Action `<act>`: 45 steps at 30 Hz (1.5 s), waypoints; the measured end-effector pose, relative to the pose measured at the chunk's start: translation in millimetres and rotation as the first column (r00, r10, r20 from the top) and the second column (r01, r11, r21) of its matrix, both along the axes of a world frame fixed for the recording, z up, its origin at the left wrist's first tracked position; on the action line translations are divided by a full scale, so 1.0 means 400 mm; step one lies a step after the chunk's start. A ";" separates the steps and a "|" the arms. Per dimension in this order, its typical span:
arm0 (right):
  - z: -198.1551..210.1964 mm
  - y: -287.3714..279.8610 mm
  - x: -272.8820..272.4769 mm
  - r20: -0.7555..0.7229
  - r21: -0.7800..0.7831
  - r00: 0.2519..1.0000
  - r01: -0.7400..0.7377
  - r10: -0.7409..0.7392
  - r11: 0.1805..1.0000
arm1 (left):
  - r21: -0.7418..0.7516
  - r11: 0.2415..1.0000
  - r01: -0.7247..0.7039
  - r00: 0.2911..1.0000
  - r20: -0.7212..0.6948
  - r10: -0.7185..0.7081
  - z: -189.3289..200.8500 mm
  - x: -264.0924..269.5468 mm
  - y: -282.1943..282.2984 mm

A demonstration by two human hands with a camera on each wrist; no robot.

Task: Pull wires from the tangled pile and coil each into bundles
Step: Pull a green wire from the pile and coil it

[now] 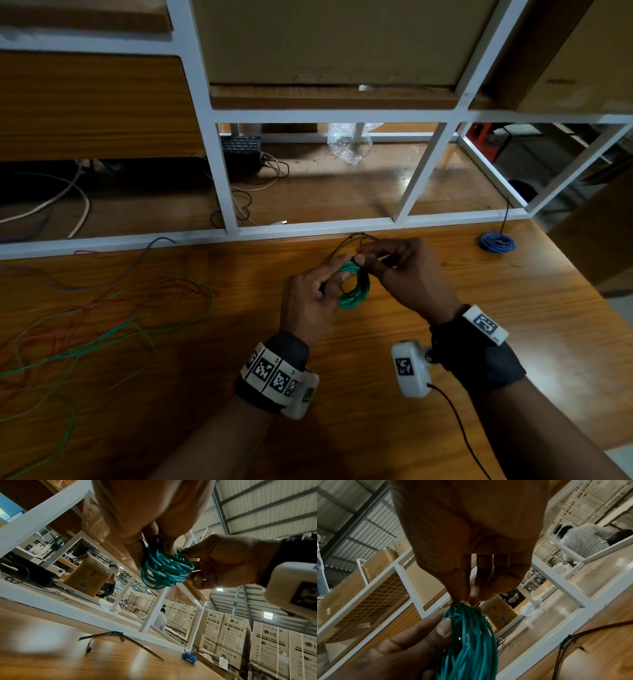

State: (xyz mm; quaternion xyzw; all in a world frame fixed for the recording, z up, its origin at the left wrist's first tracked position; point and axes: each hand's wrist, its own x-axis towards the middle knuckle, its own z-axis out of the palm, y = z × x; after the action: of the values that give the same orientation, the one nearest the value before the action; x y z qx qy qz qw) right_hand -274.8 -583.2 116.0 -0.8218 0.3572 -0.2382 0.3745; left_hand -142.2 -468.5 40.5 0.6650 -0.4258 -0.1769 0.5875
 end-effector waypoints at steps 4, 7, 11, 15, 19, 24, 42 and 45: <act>-0.003 -0.013 0.004 0.004 -0.071 1.000 -0.021 0.021 0.997 | 0.020 0.998 0.066 0.998 0.018 -0.066 0.012 -0.001 0.001; 0.006 -0.028 0.005 0.056 -0.075 0.998 0.046 -0.042 0.996 | 0.062 0.981 0.183 0.982 0.036 -0.185 0.037 0.003 0.004; 0.037 -0.058 0.004 0.106 -0.046 0.992 0.075 -0.070 0.996 | 0.148 0.958 0.247 0.955 0.128 -0.266 0.061 0.022 0.000; 0.065 -0.083 0.004 0.158 -0.001 0.981 0.114 -0.113 0.993 | 0.178 0.931 0.319 0.942 0.052 -0.332 0.048 0.013 0.003; 0.061 -0.068 0.007 0.135 0.109 0.984 0.099 -0.114 0.989 | 0.174 0.918 0.356 0.931 0.020 -0.365 0.029 -0.004 -0.002; 0.045 -0.038 0.017 0.168 0.292 0.978 0.069 -0.122 0.954 | 0.222 0.910 0.350 0.933 0.001 -0.359 0.006 -0.019 -0.004; -0.006 -0.018 0.036 0.263 0.543 0.923 0.100 -0.281 0.834 | 0.282 0.949 0.144 0.988 0.010 -0.153 -0.071 -0.007 0.003; -0.036 -0.017 0.042 0.245 0.580 0.924 0.103 -0.294 0.808 | 0.250 0.949 0.191 0.978 -0.137 -0.160 -0.073 -0.023 0.026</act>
State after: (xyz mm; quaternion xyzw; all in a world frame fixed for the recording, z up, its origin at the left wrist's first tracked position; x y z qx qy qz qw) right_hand -257.8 -590.1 101.5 -0.5838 0.4297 -0.2938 0.6231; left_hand -151.3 -458.0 11.5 0.6848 -0.4219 -0.3209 0.5001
